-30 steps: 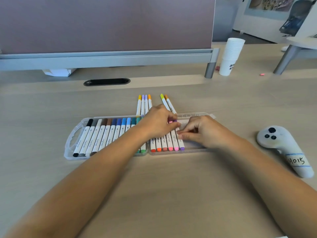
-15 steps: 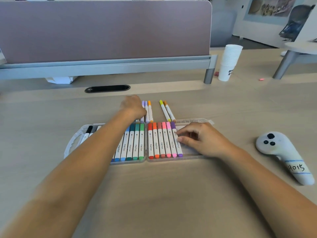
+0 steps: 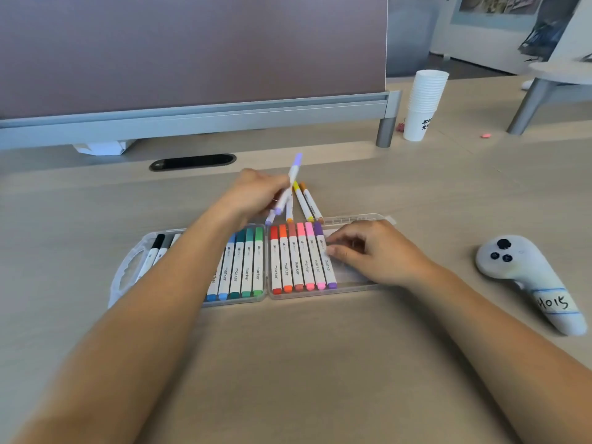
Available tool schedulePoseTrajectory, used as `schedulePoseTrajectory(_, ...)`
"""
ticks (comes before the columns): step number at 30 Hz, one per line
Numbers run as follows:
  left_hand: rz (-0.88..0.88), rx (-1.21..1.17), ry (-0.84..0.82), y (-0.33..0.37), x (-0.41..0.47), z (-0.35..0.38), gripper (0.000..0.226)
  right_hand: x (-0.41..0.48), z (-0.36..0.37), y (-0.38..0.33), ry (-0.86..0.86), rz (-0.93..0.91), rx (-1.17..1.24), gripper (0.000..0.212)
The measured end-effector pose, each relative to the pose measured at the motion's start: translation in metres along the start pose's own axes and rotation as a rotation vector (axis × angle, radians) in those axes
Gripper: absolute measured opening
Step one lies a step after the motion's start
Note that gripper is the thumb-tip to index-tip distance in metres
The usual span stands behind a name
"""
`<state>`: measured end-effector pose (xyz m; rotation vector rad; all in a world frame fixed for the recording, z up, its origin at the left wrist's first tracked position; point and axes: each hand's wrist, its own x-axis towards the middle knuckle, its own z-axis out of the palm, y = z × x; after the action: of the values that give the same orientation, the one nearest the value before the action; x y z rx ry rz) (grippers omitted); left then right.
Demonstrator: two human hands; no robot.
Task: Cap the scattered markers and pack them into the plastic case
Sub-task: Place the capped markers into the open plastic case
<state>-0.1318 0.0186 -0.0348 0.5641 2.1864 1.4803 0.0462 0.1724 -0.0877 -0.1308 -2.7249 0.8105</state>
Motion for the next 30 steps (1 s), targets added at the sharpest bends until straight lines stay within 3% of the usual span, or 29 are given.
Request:
schedulePoseTrajectory(2, -0.063, -0.233, -0.199, -0.008, -0.013, 0.013, 0.018, 0.001, 0.000, -0.002, 0.139, 0.085, 0.077, 0.016)
schedulePoseTrajectory(5, -0.100, -0.329, -0.333, -0.014, -0.028, 0.032, 0.017, 0.004, -0.001, -0.003, 0.301, 0.208, 0.304, 0.020)
schedulePoseTrajectory(12, -0.077, -0.293, -0.463, -0.008, -0.041, 0.039, 0.018, 0.000, -0.004, -0.017, 0.265, 0.182, 0.587, 0.033)
schedulePoseTrajectory(22, -0.105, -0.247, -0.525, -0.009, -0.047, 0.040, 0.028, 0.000, -0.004, -0.024, 0.231, 0.230, 0.719, 0.037)
schedulePoseTrajectory(30, -0.026, -0.063, -0.489, -0.011, -0.047, 0.045, 0.019, 0.002, -0.002, -0.022, 0.277, 0.275, 0.799, 0.008)
